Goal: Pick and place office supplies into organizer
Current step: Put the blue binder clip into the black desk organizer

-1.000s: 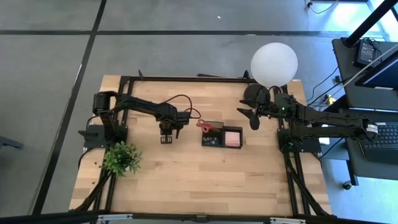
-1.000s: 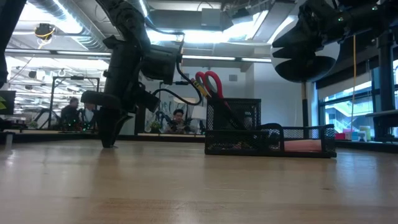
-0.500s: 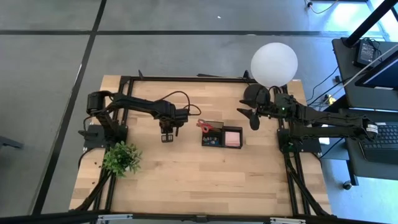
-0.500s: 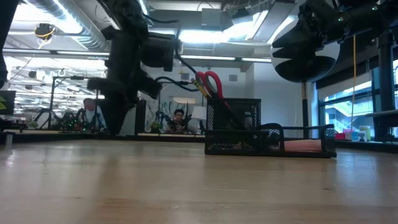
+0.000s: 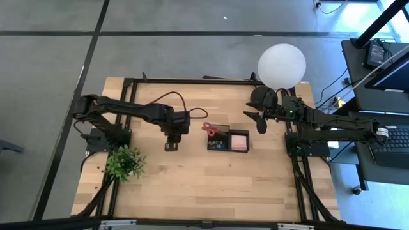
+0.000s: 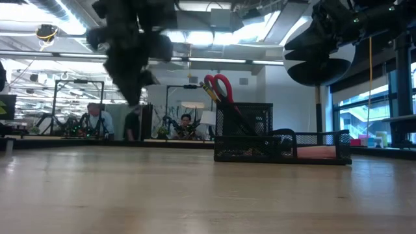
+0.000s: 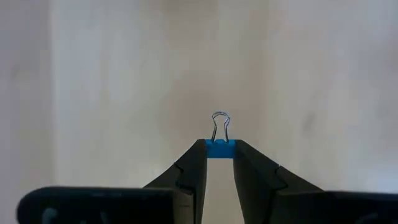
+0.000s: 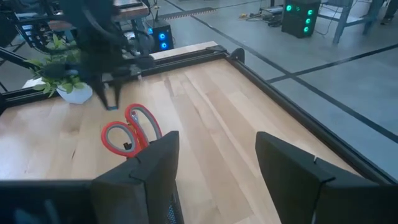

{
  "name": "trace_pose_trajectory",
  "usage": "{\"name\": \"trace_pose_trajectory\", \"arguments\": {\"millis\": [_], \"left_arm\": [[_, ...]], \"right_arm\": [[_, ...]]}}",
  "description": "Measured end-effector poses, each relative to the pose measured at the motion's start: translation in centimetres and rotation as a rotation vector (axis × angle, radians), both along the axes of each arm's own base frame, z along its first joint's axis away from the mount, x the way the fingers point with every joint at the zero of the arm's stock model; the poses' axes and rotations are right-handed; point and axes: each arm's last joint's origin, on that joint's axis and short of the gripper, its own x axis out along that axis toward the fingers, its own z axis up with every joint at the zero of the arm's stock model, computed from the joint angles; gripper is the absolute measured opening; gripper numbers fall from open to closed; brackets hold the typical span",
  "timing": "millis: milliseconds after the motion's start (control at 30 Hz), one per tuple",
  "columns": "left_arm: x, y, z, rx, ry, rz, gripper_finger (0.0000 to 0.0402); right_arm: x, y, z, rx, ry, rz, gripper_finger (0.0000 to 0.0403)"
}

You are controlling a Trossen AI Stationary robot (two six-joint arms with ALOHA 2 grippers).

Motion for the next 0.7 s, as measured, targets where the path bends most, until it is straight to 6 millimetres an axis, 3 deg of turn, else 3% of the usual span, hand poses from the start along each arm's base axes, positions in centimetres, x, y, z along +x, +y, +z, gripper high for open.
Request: {"name": "trace_pose_trajectory", "arguments": {"millis": [433,700], "left_arm": [[3.8,-4.0,1.8,-0.044,-0.430,-0.148,0.0066],[6.3,-5.5,0.3,0.067,-0.557,-0.176,0.0066]], "right_arm": [[0.0,0.0,0.0,-0.003,0.001,0.001,0.0217],[0.0,0.0,-0.1,-0.001,0.012,0.001,0.0217]]}}
